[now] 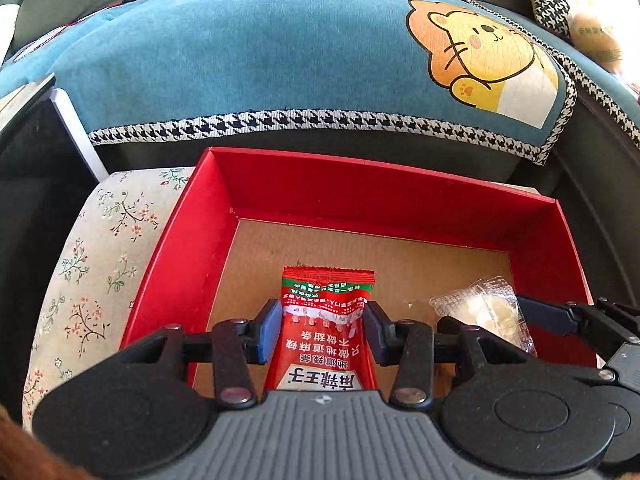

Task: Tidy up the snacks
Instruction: 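Open the left tool to drop the packet while the right tool releases the bun into the box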

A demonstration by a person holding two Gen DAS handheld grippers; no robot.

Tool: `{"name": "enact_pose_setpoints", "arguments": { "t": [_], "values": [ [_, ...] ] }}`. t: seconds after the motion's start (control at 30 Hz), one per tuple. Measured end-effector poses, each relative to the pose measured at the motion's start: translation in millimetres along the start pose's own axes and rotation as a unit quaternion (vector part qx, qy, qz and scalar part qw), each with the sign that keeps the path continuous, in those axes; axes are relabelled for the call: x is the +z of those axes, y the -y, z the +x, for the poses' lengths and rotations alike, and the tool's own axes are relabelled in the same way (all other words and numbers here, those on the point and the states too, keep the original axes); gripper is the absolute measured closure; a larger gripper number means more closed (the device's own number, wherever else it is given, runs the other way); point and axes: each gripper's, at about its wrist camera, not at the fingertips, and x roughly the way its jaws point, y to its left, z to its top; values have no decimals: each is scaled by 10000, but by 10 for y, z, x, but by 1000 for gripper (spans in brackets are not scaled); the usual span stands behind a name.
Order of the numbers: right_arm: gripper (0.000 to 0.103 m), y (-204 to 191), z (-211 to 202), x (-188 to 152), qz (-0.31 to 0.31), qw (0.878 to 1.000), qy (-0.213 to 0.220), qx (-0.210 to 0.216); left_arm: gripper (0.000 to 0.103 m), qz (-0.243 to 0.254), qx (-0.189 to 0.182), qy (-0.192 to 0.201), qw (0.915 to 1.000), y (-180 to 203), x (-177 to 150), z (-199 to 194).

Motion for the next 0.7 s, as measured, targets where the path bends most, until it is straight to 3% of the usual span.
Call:
{"name": "enact_pose_setpoints", "arguments": {
  "t": [0.27,0.4,0.7],
  "values": [
    [27,-29,-58,39,-142,9998,132,-78,9,77,95,157,9998,-3,16,-120],
    [25,-59,-134,52,-193,9995,211,-112,1,39,109,243,9996,-45,25,-211],
    [24,-192,-448,38,-360,9987,359,-104,0,-304,-29,299,9991,-294,-85,-570]
  ]
}}
